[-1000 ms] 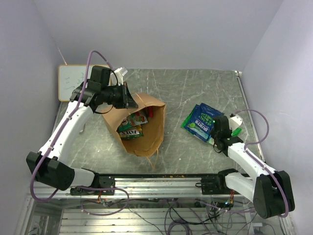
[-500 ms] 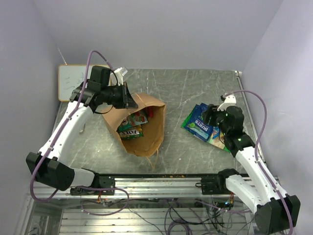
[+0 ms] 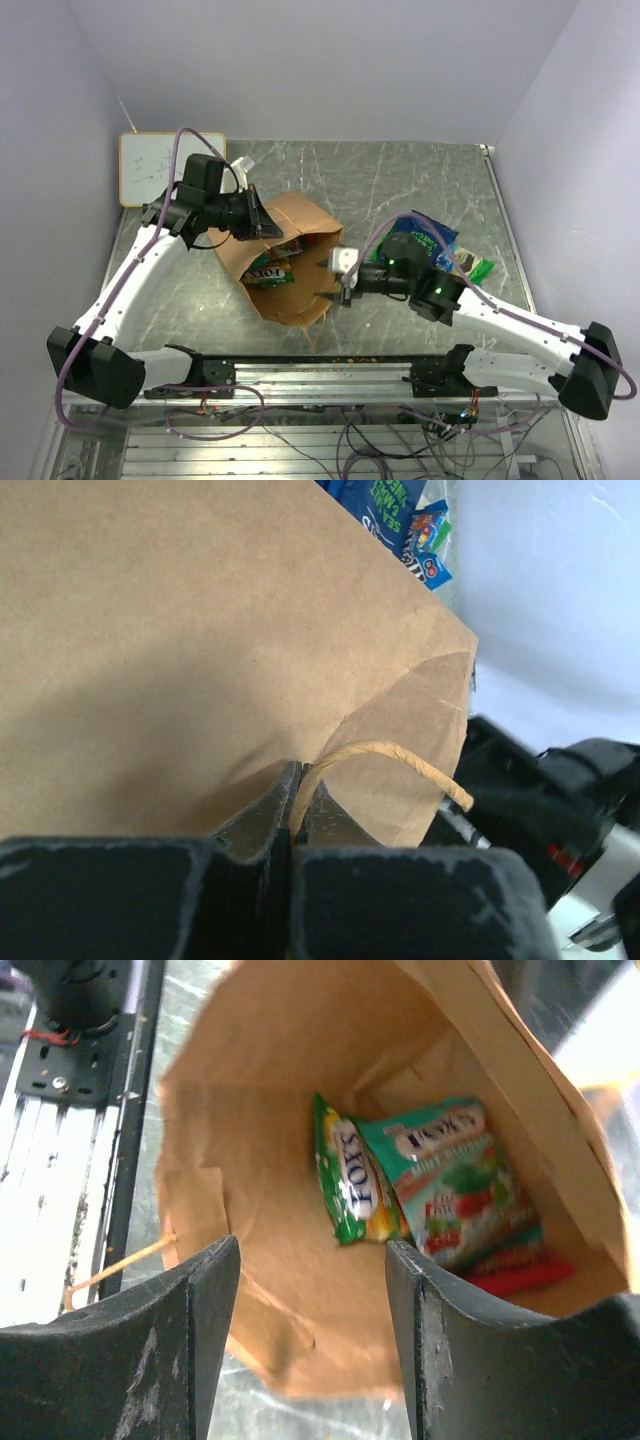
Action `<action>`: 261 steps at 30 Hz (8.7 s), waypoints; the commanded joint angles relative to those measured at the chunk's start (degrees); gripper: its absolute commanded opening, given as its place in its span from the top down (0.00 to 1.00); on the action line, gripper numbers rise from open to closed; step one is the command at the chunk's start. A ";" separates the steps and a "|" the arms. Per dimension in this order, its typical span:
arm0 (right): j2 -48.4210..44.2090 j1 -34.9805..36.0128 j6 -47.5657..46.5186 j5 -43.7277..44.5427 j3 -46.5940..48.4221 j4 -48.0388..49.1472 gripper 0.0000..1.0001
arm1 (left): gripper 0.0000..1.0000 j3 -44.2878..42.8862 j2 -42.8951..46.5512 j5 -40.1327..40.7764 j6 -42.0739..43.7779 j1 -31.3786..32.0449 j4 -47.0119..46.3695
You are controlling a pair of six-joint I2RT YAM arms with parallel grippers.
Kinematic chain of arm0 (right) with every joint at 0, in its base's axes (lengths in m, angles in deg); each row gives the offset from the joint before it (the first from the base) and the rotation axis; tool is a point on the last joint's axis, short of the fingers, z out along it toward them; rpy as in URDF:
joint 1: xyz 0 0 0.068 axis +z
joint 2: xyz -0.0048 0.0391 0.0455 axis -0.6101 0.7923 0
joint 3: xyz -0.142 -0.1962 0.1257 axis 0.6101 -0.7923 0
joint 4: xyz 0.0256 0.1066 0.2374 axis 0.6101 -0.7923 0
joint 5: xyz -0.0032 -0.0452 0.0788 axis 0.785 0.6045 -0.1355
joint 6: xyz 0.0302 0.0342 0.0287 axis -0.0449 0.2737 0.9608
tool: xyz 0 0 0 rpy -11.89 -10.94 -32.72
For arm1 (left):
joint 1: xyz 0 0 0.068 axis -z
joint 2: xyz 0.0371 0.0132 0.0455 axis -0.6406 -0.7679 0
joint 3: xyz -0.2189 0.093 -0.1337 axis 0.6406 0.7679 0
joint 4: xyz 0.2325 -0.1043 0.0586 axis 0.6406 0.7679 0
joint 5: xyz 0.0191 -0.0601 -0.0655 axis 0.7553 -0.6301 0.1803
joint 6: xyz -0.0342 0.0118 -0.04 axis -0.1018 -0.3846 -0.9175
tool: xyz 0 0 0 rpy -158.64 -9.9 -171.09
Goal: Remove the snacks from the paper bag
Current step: Take out the snack from the paper bag, then place the snack at the center of the board, then take out the snack from the paper bag.
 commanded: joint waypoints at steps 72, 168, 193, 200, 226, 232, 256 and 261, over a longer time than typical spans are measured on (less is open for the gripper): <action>20.25 10.28 -21.35 9.59 10.07 3.91 1.00 | 0.93 -10.51 -1.21 8.66 11.19 0.33 9.16; -3.32 -42.90 -46.47 1.98 -12.41 -15.99 1.00 | 0.93 -8.29 -7.56 -0.63 4.44 -0.39 1.48; -9.87 -40.70 -44.36 0.97 -24.04 -15.50 0.54 | 0.93 -7.22 -6.70 -0.34 4.50 -0.37 1.46; -10.45 -40.48 -41.72 -0.77 -13.29 -23.01 0.49 | 0.93 -7.61 -6.36 0.55 4.62 -0.38 1.73; 3.73 3.69 -23.18 -2.92 7.57 -6.19 0.38 | 0.93 -6.07 -2.50 0.31 -1.31 -0.38 1.17; 15.87 8.58 -29.65 0.84 9.25 0.15 0.39 | 0.93 -6.25 -3.10 -0.10 -0.93 -0.37 -0.16; 48.69 11.08 -44.33 22.63 20.79 11.57 0.40 | 0.93 -12.67 -5.74 0.78 8.78 -0.37 7.66; 50.92 11.02 -44.04 24.34 20.10 13.66 0.40 | 0.93 -14.21 -6.87 -0.54 9.39 -0.32 9.16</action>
